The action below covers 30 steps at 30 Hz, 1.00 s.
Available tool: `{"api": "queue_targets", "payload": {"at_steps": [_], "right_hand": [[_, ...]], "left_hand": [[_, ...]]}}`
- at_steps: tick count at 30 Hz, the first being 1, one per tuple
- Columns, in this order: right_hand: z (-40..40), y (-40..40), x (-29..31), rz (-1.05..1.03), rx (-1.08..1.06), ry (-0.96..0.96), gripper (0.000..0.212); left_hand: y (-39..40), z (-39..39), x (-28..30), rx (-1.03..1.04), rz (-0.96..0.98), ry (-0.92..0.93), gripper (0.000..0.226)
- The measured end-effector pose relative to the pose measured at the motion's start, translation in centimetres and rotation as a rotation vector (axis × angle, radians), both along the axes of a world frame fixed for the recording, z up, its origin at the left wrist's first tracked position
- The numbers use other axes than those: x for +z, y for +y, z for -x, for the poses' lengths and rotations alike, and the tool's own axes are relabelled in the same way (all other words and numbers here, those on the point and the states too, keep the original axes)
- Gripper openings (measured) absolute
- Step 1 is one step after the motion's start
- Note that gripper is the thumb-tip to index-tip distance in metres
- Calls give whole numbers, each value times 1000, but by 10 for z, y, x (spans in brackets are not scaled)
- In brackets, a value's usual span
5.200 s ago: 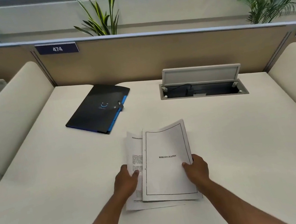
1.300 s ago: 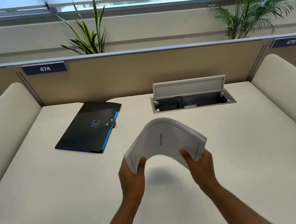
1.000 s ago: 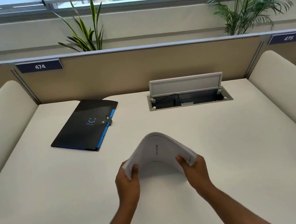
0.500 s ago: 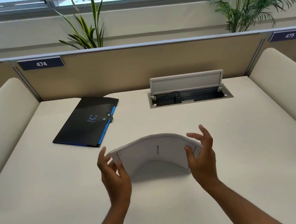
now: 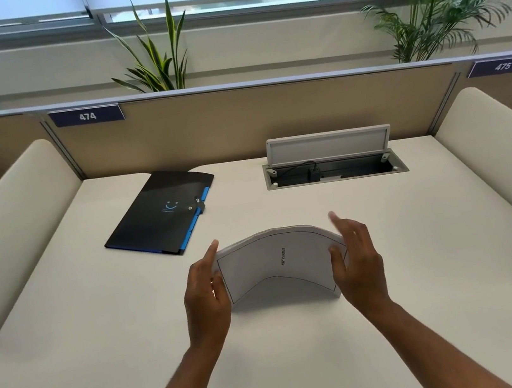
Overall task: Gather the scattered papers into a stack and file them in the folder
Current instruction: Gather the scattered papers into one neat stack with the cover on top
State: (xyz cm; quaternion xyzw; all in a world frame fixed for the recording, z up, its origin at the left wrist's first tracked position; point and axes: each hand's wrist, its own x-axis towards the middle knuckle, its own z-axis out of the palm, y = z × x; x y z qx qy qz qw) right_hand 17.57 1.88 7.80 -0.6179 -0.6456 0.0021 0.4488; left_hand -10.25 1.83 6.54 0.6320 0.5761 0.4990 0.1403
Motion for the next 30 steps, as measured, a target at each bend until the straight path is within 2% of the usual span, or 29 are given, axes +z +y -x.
{"api": "queue_targets", "payload": {"at_steps": [3, 4, 6, 8, 10, 14, 17, 19, 22, 25, 27, 30], "right_hand": [[-3, -2, -6, 173, 26, 511, 80], [-6, -2, -9, 275, 42, 666, 73], [-7, 2, -21, 447, 52, 809, 38], [-3, 5, -25, 523, 11, 826, 14], [-1, 9, -25, 522, -29, 835, 8], [-5, 8, -23, 483, -69, 843, 4], [-6, -3, -32, 537, -49, 818, 5], [-7, -8, -37, 571, -40, 808, 5], [-8, -4, -35, 566, -37, 815, 9], [-11, 3, -26, 494, -39, 831, 13], [-14, 6, -21, 431, -57, 807, 34], [-16, 4, -23, 462, -186, 816, 83]], "left_hand": [[0, -1, -4, 22, 160, -226, 76], [1, -1, -6, 20, 209, -299, 72], [6, -3, -13, -6, 299, -359, 51], [13, -7, -18, -7, 378, -337, 27], [17, -11, -19, 5, 412, -342, 16], [11, -10, -22, 16, 402, -373, 16], [1, -4, -33, -6, 427, -370, 12], [-4, -3, -36, -29, 453, -375, 19], [-2, -5, -33, -29, 482, -338, 44], [6, -13, -25, 16, 471, -281, 36], [11, -18, -19, 19, 459, -257, 29], [12, -24, -12, 46, 458, -323, 32]]}}
